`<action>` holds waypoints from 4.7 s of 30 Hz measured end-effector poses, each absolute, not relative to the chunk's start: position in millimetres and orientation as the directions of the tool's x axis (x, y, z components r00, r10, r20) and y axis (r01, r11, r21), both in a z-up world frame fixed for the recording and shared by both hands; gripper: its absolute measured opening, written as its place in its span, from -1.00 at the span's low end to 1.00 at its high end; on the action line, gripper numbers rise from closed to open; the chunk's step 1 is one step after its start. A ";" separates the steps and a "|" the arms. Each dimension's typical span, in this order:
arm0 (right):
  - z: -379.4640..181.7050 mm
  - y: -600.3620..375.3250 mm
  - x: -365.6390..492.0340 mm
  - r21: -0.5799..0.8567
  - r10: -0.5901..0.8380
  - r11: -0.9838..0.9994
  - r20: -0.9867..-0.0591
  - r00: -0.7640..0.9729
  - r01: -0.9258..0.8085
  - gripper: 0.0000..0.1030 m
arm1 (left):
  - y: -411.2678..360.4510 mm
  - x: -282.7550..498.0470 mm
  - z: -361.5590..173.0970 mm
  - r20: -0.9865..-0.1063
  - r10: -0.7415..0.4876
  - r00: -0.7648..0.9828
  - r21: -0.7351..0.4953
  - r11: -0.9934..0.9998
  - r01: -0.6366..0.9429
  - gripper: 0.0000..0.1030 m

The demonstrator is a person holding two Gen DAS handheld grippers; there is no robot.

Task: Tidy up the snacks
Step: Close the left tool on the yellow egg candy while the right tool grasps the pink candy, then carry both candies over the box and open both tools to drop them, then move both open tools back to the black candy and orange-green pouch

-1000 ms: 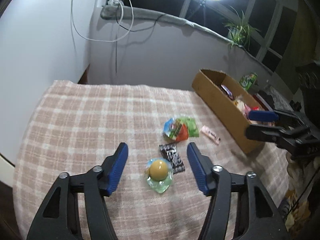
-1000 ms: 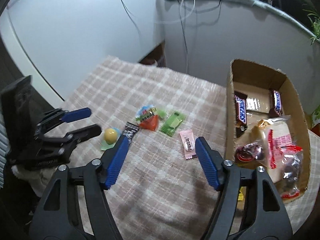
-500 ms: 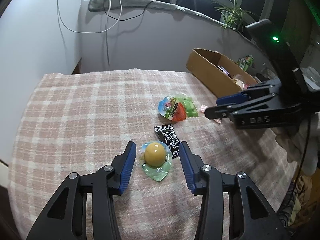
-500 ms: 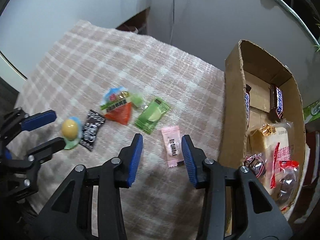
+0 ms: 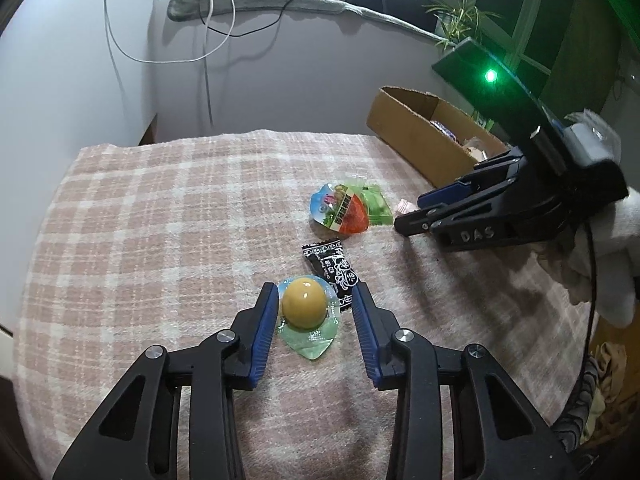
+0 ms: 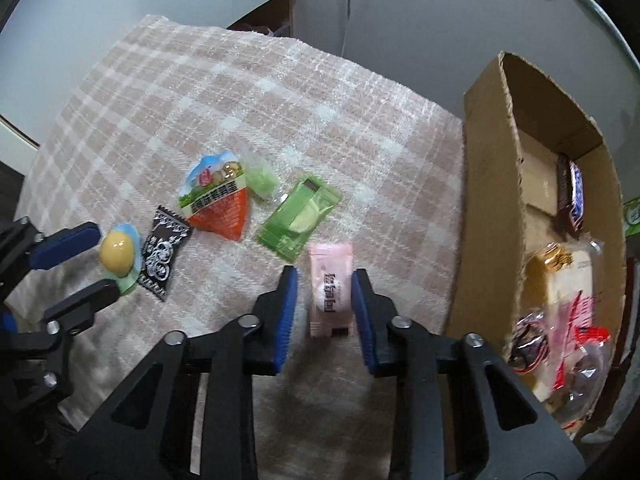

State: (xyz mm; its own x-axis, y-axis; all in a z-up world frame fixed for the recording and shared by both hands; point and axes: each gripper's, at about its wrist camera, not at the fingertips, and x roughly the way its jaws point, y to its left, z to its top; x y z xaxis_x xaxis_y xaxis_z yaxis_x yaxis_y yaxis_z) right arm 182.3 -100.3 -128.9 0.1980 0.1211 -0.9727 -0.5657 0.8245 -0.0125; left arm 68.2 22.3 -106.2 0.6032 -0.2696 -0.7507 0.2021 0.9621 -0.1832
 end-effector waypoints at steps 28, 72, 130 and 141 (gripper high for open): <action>-90.4 -149.0 142.8 0.100 0.286 0.827 -0.922 0.260 -0.554 -0.62 | 25.1 67.2 -101.0 -0.728 -0.258 0.635 -0.180 0.966 0.186 -0.56; -41.9 -308.3 257.1 0.116 0.270 0.935 -0.844 0.464 -0.334 -0.62 | -122.4 200.5 -41.2 -0.671 -0.390 0.630 -0.221 0.917 0.333 -0.56; -7.9 -301.2 209.4 0.055 0.239 0.936 -0.827 0.509 -0.349 0.30 | -157.0 170.9 -15.8 -0.660 -0.367 0.656 -0.127 0.915 0.384 -0.05; 10.2 -281.4 176.6 0.056 0.261 0.925 -0.813 0.520 -0.377 0.30 | -142.3 137.0 8.5 -0.611 -0.366 0.702 -0.107 0.917 0.385 -0.05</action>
State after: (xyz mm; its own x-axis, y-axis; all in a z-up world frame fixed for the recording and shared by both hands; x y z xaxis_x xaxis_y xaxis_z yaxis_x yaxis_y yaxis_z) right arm 176.6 -281.4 10.2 0.5201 0.2612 -0.8132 -0.3769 0.9245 0.0560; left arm 137.0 -142.3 8.5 0.7023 -0.3659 -0.6107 0.3850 0.9167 -0.1066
